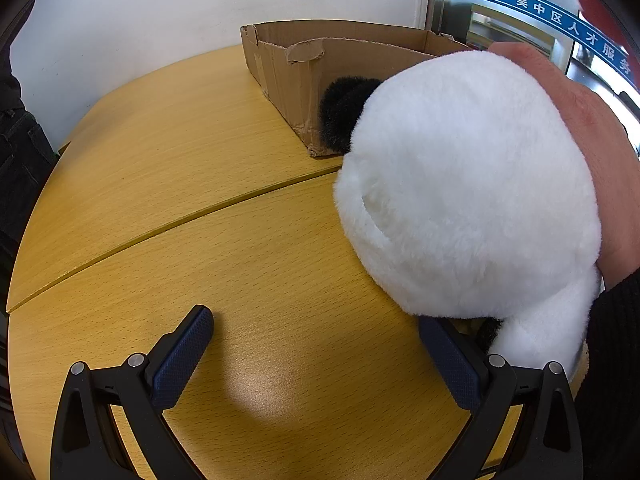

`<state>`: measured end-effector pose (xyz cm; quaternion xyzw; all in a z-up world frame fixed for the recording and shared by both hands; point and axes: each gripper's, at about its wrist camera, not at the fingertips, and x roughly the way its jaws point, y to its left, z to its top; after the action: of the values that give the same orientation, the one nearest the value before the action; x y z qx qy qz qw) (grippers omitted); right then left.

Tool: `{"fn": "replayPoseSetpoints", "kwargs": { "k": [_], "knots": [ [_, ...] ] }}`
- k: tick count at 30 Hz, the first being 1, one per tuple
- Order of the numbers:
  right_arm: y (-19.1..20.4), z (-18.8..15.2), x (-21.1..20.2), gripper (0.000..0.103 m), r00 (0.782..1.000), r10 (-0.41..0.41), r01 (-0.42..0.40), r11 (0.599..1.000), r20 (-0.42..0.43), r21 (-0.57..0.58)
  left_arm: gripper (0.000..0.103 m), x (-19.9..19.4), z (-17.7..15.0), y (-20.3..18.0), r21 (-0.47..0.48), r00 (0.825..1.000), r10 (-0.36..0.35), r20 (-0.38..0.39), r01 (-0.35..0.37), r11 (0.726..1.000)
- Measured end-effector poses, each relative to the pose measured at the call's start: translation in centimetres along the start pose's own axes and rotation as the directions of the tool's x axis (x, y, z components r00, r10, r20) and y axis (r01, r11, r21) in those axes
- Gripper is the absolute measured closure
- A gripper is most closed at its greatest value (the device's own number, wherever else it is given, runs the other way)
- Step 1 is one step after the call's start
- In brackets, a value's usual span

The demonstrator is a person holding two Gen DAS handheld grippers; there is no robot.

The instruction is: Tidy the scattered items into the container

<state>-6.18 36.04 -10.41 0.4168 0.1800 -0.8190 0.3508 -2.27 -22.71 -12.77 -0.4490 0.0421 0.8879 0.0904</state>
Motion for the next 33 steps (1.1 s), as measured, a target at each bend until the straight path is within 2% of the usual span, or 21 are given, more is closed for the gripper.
{"fn": "replayPoseSetpoints", "kwargs": {
  "k": [33],
  "knots": [
    [0.14,0.08,-0.13,0.000,1.000,0.000,0.000,1.000,0.000,0.000,0.000,-0.14,0.14,-0.07,-0.008,1.000,0.006,0.000,-0.006,1.000]
  ]
}}
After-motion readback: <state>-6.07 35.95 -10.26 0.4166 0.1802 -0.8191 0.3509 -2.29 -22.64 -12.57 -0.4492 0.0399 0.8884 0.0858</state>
